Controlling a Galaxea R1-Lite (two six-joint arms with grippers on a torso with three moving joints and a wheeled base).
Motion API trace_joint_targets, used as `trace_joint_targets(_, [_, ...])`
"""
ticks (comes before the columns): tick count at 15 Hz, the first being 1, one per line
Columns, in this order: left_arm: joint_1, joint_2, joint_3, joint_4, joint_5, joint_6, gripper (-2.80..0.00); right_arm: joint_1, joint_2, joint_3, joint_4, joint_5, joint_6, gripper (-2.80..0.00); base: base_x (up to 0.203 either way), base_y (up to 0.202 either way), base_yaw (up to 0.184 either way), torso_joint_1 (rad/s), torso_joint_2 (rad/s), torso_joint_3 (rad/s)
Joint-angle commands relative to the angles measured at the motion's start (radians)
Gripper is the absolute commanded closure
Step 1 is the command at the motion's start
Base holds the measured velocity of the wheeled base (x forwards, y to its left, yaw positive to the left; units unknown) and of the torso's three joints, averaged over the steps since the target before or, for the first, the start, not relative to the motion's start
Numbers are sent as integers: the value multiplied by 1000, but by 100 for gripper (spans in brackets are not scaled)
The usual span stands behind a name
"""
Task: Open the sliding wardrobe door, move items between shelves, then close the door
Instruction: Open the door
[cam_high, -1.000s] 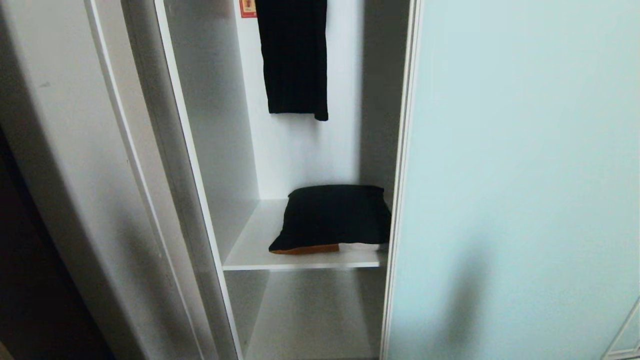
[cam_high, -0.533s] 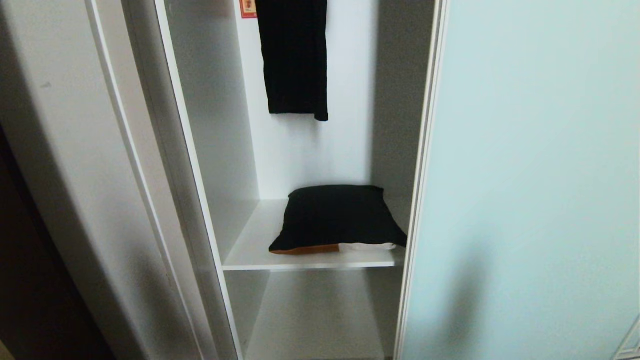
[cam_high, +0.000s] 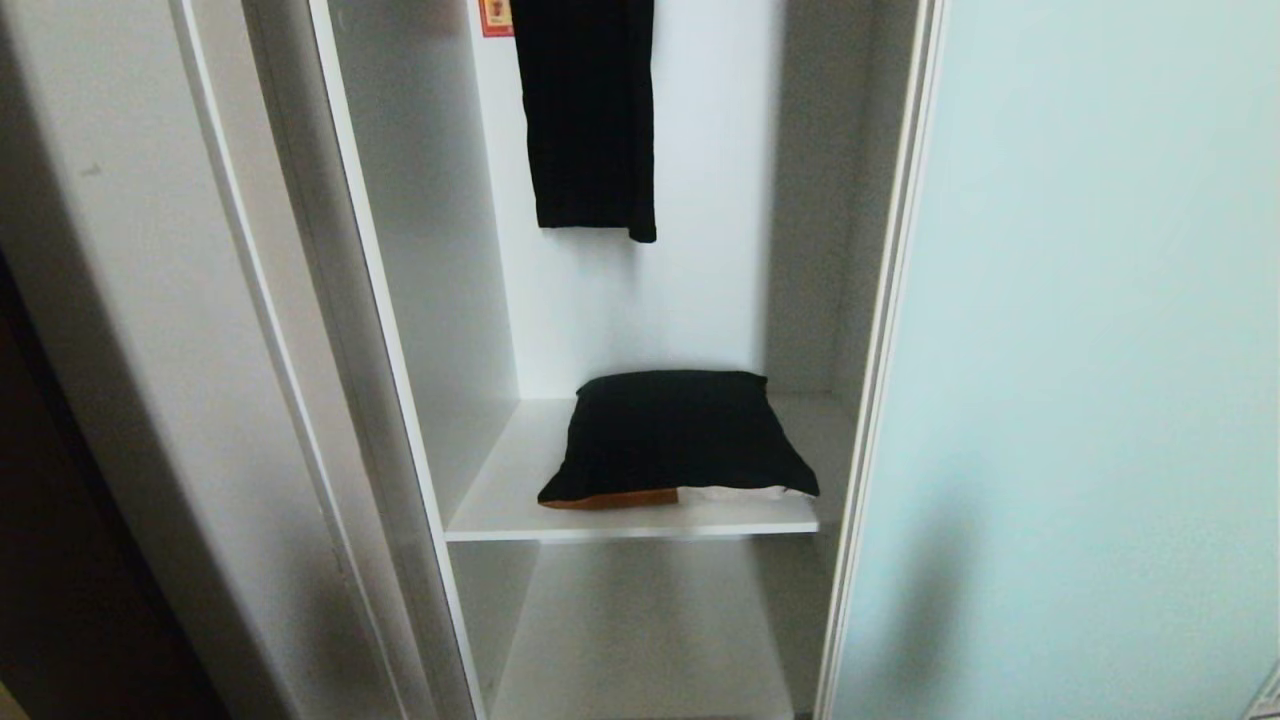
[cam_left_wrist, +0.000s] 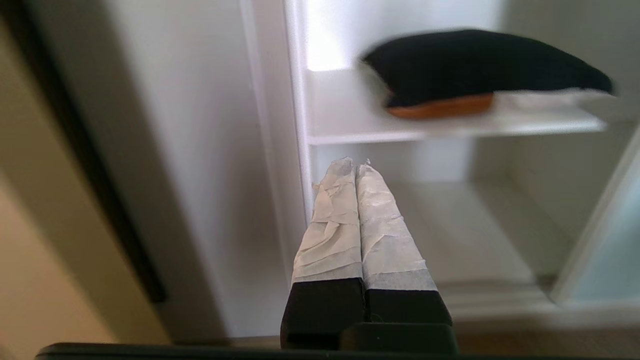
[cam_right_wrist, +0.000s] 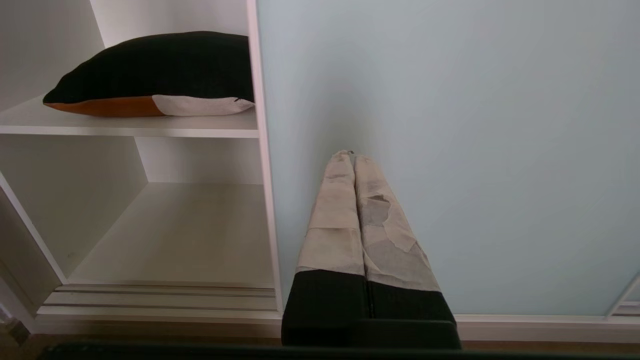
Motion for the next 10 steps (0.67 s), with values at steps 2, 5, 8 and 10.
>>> trace_joint_targets(2, [0,0,27,6,40,67,0,0,0,0,0,0,0,0,0,0,0,0,0,0])
trace_joint_targets(5, [0,1,27,4,32,74,0,0,0,0,0,0,0,0,0,0,0,0,0,0])
trace_joint_targets(8, [0,1,27,4,33,68,0,0,0,0,0,0,0,0,0,0,0,0,0,0])
trace_joint_targets(10, [0,1,27,4,33,68,0,0,0,0,0,0,0,0,0,0,0,0,0,0])
